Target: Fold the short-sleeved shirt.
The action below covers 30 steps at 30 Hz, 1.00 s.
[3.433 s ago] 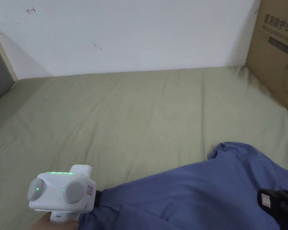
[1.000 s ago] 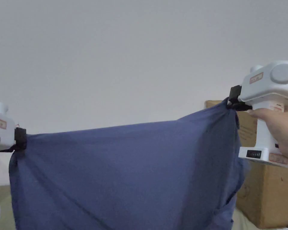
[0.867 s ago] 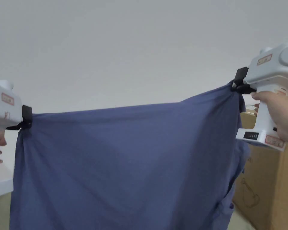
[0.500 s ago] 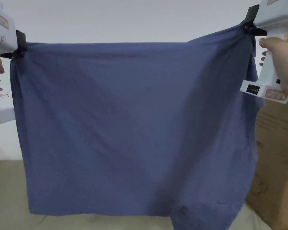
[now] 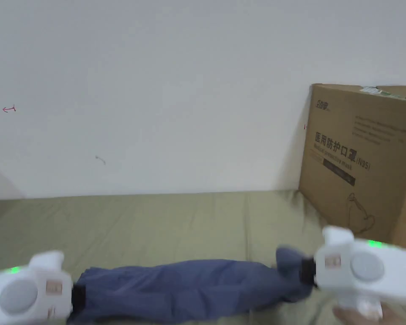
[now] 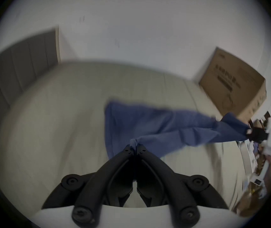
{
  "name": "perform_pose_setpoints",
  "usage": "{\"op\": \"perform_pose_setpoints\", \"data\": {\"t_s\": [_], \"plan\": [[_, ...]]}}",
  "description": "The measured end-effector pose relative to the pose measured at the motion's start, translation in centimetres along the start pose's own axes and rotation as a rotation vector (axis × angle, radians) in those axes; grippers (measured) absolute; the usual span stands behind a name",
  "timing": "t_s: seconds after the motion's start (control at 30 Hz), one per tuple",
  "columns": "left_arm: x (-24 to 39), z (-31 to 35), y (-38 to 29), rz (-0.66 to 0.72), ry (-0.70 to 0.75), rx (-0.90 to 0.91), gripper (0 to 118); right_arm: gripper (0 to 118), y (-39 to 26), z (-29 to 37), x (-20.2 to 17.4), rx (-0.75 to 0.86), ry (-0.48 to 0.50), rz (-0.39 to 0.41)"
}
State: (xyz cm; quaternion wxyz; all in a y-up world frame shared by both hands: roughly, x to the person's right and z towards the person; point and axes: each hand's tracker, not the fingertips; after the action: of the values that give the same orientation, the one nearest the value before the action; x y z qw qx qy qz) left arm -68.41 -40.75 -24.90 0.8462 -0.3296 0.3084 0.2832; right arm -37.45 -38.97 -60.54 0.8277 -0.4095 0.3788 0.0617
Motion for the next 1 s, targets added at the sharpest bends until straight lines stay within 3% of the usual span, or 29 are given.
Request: {"op": "perform_pose_setpoints", "data": {"t_s": [0.07, 0.17, 0.27, 0.47, 0.57, 0.7, 0.83, 0.87, 0.93, 0.97, 1.0], "plan": [[-1.6, 0.7, -5.1, -0.062, 0.004, -0.062, 1, 0, -6.0, 0.6, 1.3, -0.107, -0.007, 0.061], [-3.1, 4.2, -11.2, -0.176, 0.009, -0.097, 1, 0, -12.6, 4.8, 3.5, -0.146, 0.039, 0.107], [-4.5, 8.1, -15.1, -0.251, 0.028, -0.072, 1, 0, -17.1, 10.4, 6.3, -0.168, 0.097, 0.076], [-7.3, 14.6, -20.8, -0.293, 0.073, -0.058, 1, 0, -22.6, 18.4, 12.2, -0.215, 0.005, 0.013], [-7.0, 17.1, -23.9, -0.305, 0.044, -0.081, 1, 0, -24.1, 20.7, 13.7, -0.226, 0.024, -0.074], [-6.4, 18.8, -27.3, -0.35, 0.032, -0.074, 1, 0, -25.2, 21.3, 14.0, -0.247, -0.003, -0.067], [-7.3, 18.4, -28.2, -0.283, 0.028, -0.09, 2, 1, -26.2, 20.2, 13.4, -0.291, -0.021, -0.035], [-7.5, 18.1, -28.2, -0.274, 0.031, -0.09, 7, 5, -26.4, 19.8, 13.2, -0.296, -0.022, -0.032], [-7.7, 17.8, -28.2, -0.266, 0.039, -0.091, 57, 32, -26.7, 19.2, 12.9, -0.29, -0.043, -0.026], [-7.7, 18.0, -28.3, -0.271, 0.065, -0.09, 86, 51, -26.7, 19.1, 12.7, -0.283, -0.061, -0.013], [-8.0, 18.1, -28.4, -0.275, 0.08, -0.092, 112, 84, -26.8, 19.2, 12.4, -0.276, -0.073, -0.004]]}}
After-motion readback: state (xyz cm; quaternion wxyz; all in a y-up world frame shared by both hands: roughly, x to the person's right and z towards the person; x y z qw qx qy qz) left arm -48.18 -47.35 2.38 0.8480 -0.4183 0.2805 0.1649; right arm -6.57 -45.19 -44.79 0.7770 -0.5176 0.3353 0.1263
